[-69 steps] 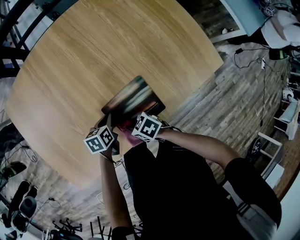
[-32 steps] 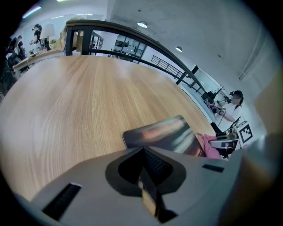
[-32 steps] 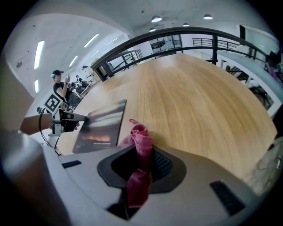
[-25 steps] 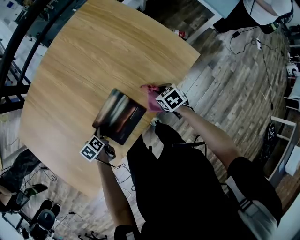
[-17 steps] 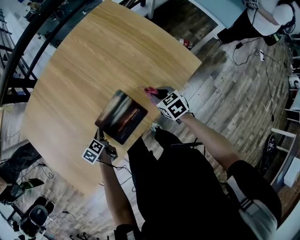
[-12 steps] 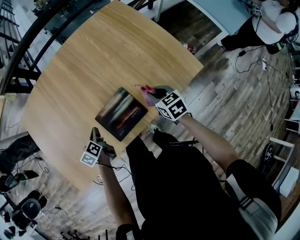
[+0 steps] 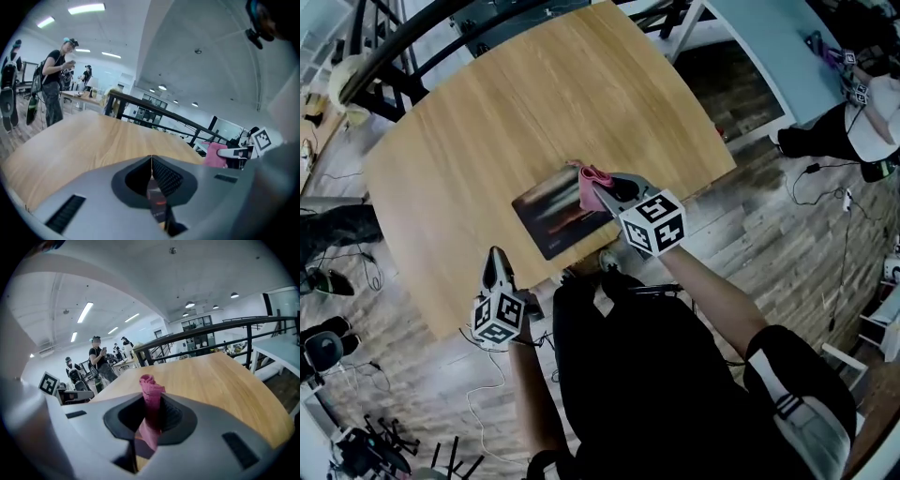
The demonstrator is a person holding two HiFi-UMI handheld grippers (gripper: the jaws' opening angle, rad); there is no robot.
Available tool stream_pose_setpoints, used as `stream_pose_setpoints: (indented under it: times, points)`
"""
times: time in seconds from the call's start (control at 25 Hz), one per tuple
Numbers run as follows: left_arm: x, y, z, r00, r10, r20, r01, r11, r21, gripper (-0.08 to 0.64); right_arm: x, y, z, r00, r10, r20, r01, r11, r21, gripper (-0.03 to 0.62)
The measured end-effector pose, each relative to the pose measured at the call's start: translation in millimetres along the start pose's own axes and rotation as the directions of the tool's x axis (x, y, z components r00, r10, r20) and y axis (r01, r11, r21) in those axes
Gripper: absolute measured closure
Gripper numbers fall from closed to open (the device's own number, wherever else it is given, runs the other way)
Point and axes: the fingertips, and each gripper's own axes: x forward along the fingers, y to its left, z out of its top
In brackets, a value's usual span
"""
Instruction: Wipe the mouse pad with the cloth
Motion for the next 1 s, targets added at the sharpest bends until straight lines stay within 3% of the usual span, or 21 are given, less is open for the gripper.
stream_pose_setpoints:
  times: [0.2,0.6,0.84,1.0]
  points:
    - [-43,-3,32,0.991,0.039,0.129,-0.054,0.992,0.117,0.537,-4,37,23,0.997,0.026,0.066,-0.027,1.000,0.004,0.526]
    - [-117,-37,86,0.952,-0.016,0.307,-0.048,0.979,0.199,0.536,-44,104,45,0.985,0.007,0.172,-0.002,1.000,-0.025,0.526]
    - [-144,-50,91,0.941,-0.059,0.334,-0.034,0.964,0.265,0.535,-61,137,29,0.983,0.010,0.185,0.000,0.999,-0.050,0.526]
    - [-154,-42,82,0.945,-0.043,0.323,-0.036,0.971,0.235,0.535,-71,153,23,0.979,0.005,0.205,0.003,0.999,-0.042,0.526]
